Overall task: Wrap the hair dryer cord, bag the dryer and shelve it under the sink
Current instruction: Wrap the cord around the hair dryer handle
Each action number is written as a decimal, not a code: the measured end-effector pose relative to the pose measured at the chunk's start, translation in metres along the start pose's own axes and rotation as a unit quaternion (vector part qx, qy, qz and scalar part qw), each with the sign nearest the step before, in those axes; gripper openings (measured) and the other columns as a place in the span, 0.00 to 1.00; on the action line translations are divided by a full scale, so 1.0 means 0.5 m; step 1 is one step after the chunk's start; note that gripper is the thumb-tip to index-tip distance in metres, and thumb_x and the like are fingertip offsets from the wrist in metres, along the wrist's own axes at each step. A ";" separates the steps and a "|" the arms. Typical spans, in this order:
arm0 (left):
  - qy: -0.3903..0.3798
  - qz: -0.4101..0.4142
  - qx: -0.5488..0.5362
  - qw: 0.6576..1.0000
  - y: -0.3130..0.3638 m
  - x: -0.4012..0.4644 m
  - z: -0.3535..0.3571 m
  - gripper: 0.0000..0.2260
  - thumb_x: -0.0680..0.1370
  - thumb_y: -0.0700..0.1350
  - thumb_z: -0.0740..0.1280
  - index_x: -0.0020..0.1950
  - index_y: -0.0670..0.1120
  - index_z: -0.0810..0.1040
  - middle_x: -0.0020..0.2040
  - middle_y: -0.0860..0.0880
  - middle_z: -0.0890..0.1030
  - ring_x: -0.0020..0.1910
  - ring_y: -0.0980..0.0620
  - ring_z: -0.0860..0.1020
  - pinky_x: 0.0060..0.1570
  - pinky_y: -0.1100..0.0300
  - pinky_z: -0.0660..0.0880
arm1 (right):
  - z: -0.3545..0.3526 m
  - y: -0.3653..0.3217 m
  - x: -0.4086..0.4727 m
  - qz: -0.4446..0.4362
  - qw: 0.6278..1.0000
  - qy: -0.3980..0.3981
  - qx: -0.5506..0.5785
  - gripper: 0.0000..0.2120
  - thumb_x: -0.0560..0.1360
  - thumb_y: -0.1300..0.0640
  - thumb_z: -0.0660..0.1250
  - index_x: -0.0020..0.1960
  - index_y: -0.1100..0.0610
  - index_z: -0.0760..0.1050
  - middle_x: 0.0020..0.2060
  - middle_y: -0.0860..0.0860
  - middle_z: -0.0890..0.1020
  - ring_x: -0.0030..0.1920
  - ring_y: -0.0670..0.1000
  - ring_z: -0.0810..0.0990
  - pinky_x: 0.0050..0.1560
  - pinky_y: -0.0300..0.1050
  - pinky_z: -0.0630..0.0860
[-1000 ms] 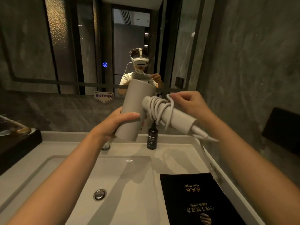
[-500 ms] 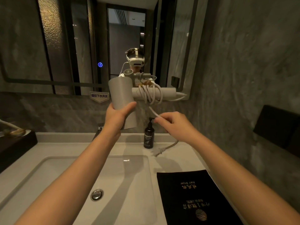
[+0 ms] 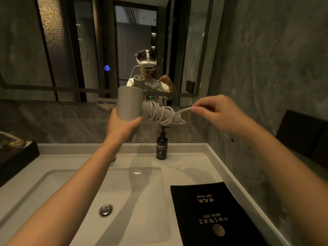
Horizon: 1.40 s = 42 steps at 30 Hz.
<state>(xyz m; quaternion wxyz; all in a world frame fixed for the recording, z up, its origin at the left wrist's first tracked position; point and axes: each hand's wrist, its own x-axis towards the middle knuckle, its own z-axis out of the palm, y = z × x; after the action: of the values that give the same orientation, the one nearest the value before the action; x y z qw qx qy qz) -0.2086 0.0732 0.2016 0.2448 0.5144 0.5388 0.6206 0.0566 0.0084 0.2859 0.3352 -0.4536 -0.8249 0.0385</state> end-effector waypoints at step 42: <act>0.002 -0.139 -0.187 0.972 -0.080 -0.062 0.059 0.30 0.70 0.48 0.75 0.68 0.45 0.67 0.57 0.42 0.77 0.48 0.49 0.78 0.41 0.55 0.76 | 0.146 0.040 -0.007 0.071 0.953 0.027 0.293 0.10 0.75 0.59 0.69 0.56 0.57 0.77 0.42 0.47 0.81 0.41 0.40 0.81 0.42 0.34 0.77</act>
<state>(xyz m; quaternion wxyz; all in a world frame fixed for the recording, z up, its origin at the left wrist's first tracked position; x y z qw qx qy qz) -0.1810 0.0709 0.1498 0.4196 0.3786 0.4798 0.6711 0.0294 0.0348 0.2205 0.4720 -0.3939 -0.7334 0.2900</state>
